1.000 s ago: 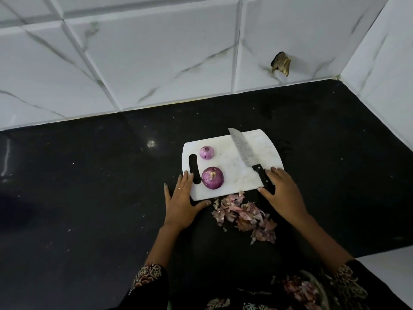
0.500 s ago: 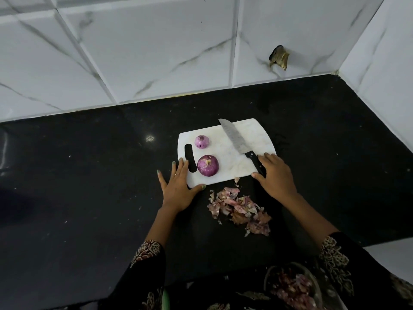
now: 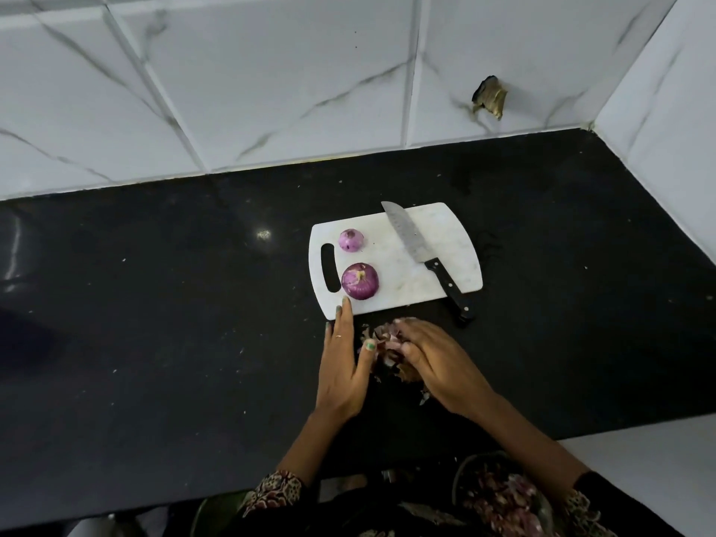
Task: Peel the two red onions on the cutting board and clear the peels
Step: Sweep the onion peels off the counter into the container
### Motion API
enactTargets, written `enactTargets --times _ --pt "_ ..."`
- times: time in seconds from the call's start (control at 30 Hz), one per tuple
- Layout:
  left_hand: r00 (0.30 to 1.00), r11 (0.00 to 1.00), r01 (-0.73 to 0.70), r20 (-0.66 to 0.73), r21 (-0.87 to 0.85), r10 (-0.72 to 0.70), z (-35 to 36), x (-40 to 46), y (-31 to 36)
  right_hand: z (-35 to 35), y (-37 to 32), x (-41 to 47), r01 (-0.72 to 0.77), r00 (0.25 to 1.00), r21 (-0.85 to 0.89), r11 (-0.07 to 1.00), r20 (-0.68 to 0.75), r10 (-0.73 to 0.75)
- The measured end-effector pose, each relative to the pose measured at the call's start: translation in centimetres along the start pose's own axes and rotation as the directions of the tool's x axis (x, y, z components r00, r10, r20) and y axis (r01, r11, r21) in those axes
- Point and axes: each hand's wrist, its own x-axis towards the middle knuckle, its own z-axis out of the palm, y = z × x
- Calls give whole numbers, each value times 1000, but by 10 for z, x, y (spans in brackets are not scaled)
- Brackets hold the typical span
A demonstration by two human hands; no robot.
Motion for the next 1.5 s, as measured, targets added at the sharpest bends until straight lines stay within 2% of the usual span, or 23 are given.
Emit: enactTargets --times 0.1,0.17,0.27,0.4,0.57,0.67,0.77,0.97,1.03,1.1,1.23,1.4,1.5 --pt "999 1000 12 50 1 -12 0 3 4 -6 4 -27 -93 948 148 985 -289 133" --pt "997 1000 -4 73 26 2 1 7 7 -3 6 -45 -197 893 161 967 -377 245" --pt "996 997 -22 82 79 15 11 5 13 15 10 -64 -347 854 103 932 -377 359" --pt "994 990 -10 108 143 -5 26 -5 20 40 2 -60 -393 875 -42 919 -324 359" --pt "985 988 33 163 152 -58 33 -10 27 47 -12 -31 -311 918 -64 948 -279 282" --pt "974 996 72 213 49 -81 30 -13 31 47 -10 -14 -212 955 -82 974 -230 189" --pt "953 984 156 274 -84 -128 21 -15 36 40 -8 0 -107 982 -16 994 -158 104" --pt "891 876 349 406 -333 -201 1 -9 39 35 -6 11 68 995 -112 991 -72 -76" --pt "894 826 394 378 -403 -242 -3 -8 45 37 -7 10 66 995 -135 989 -71 -76" --pt "901 773 426 293 -470 -319 -3 -8 52 39 -8 7 41 997 -179 983 -60 -52" --pt "927 837 368 87 -405 -366 3 -13 56 43 -6 6 16 990 -354 935 -124 -63" --pt "910 804 366 -1 -469 -415 12 -18 50 48 -3 5 -40 945 -492 870 -302 -127" --pt "869 749 393 -51 -533 -493 15 -17 48 49 -6 5 -94 937 -530 843 -333 -105"
